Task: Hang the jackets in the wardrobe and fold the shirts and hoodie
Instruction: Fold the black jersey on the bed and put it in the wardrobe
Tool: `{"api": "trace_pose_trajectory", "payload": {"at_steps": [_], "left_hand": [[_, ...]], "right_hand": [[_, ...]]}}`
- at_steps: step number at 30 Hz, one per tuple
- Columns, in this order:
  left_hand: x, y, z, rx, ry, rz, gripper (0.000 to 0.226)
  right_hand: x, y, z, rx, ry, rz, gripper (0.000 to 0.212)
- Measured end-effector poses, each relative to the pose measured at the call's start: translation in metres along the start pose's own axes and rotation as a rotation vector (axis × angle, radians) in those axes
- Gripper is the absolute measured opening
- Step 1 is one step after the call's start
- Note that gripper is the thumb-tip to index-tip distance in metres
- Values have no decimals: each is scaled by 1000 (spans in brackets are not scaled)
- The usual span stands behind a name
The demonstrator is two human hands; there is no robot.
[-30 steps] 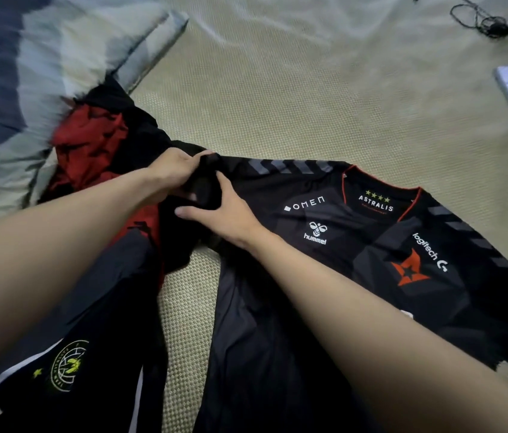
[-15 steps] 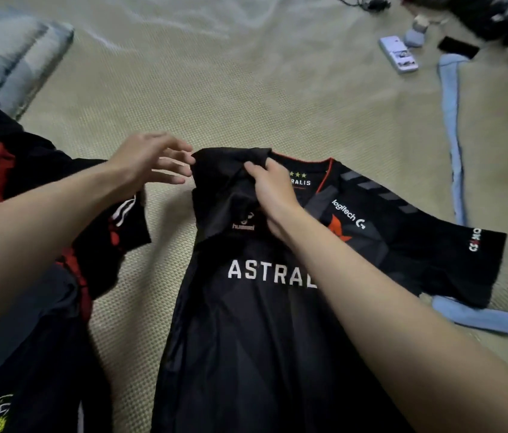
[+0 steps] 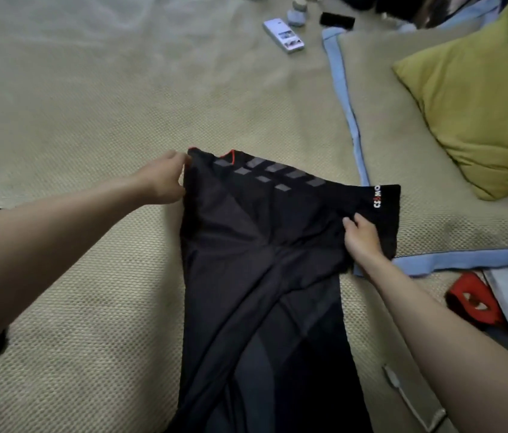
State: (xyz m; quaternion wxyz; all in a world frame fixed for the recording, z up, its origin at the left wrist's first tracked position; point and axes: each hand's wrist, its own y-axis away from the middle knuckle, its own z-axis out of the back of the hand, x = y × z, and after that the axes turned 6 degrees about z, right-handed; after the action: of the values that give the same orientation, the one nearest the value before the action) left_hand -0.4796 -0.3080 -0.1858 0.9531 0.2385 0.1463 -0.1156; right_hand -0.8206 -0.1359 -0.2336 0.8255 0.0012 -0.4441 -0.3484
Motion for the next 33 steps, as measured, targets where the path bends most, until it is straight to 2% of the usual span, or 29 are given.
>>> {"api": "trace_pose_trajectory", "payload": {"at_steps": [4,7,11,14,17,20,23,28,31,33], "left_hand": [[-32,-33,-4,-40,-186,-88,63],[-46,-59,-4,-18,-320,-85,63],[-51,-89,-10,74,-341,-25,63],[-58,-99,-12,40,-336,-79,51],[-59,-102,-9,-55,-237,-125,27],[-51,-105,-5,-27,-156,-91,18],[-45,-105,-1,18,-40,-19,17],[-59,-107,1,-71,321,43,16],[-72,-110,-10,-103,329,77,16],[-80,-109,-20,-168,254,100,23]], "right_hand": [[-13,-8,-14,-138,-67,67,30],[-11,-5,-19,-196,-108,121,24],[-11,-9,-13,-252,-171,118,26],[-15,-16,-3,-268,-127,150,23],[-23,-22,7,-262,-31,161,30],[-24,-28,15,-281,-22,193,37],[-16,-33,23,-307,-43,254,31],[-14,-53,52,-429,-2,264,26],[-20,-59,61,-397,101,230,26],[-22,-59,61,-341,102,193,25]]}}
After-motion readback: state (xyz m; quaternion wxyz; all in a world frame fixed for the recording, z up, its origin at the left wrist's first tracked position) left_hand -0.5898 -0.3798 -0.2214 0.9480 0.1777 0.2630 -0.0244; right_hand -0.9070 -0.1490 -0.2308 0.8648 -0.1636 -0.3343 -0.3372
